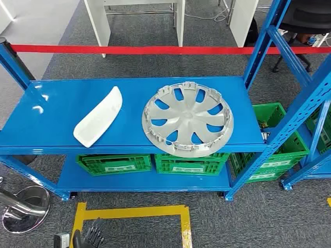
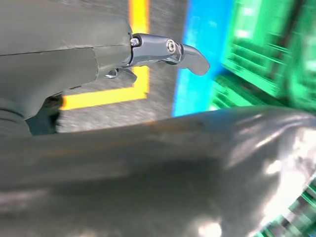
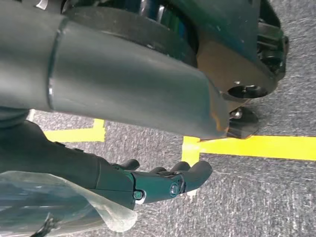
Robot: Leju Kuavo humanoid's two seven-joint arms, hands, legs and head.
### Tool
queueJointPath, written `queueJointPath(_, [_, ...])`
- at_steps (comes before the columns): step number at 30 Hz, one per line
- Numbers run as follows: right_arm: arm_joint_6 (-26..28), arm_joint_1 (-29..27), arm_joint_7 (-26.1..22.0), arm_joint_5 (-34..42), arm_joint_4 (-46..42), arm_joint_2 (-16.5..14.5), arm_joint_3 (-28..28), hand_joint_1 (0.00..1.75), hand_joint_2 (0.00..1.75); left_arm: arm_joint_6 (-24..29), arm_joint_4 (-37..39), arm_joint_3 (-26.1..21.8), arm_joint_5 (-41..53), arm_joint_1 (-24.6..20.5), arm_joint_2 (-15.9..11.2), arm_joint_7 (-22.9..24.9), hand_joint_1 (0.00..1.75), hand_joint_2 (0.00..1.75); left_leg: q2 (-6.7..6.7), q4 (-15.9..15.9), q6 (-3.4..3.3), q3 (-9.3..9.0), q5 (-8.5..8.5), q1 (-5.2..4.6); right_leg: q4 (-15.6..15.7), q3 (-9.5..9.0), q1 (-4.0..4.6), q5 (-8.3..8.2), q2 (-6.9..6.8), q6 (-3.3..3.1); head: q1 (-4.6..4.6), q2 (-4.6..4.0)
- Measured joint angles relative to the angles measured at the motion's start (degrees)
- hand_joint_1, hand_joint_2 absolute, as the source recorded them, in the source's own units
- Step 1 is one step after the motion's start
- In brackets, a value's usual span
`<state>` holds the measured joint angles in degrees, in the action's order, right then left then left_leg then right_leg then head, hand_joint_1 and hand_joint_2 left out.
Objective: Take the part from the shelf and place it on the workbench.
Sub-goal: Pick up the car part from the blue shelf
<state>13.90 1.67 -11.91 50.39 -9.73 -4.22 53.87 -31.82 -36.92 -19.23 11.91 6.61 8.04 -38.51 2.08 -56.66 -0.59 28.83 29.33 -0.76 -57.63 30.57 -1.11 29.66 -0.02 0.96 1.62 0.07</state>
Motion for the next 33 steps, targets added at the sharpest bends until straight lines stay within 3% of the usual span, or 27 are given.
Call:
queueJointPath(9, [0.42, 0.43, 1.53, 1.42, 0.71, -0.08, 2.45, 0.0, 0.0, -1.73, -15.38, 4.78, -0.86, 3.58, -0.59, -0.01, 0.0, 0.0, 0.0, -0.01, 0.0, -0.02, 0.0, 0.0, 0.0, -0.03, 0.0, 0.0, -0.01, 0.0, 0.0, 0.0])
queueJointPath(13, [0.76, 0.6, 2.06, 1.95, 0.89, -0.15, 3.18, 0.0, 0.0, 0.67, -22.67, 8.36, -1.1, 4.97, -1.79, 0.36, 0.0, 1.75, 0.0, -0.01, 0.0, -0.04, 0.0, 0.0, 0.0, -0.06, 0.0, 0.0, -0.01, 0.0, 0.01, 0.0])
queueJointPath(23, [1.13, 1.15, 3.36, 3.31, 1.4, -0.52, 4.68, 0.0, 0.0, 10.74, -38.56, 17.9, 0.26, 7.39, -6.31, 2.05, 0.0, 1.75, -0.02, -0.01, 0.01, -0.1, -0.01, 0.0, 0.0, -0.11, 0.01, -0.01, 0.03, 0.0, 0.01, 0.0])
queueJointPath(33, [1.18, 1.27, 4.79, 3.85, 1.49, -0.76, 6.14, 0.0, 0.0, 25.3, -47.16, 26.72, 11.39, 7.24, -11.99, 5.27, 0.0, 1.75, -0.03, -0.02, 0.01, -0.12, -0.01, 0.0, 0.0, -0.12, 0.01, -0.01, 0.03, 0.0, 0.0, 0.0])
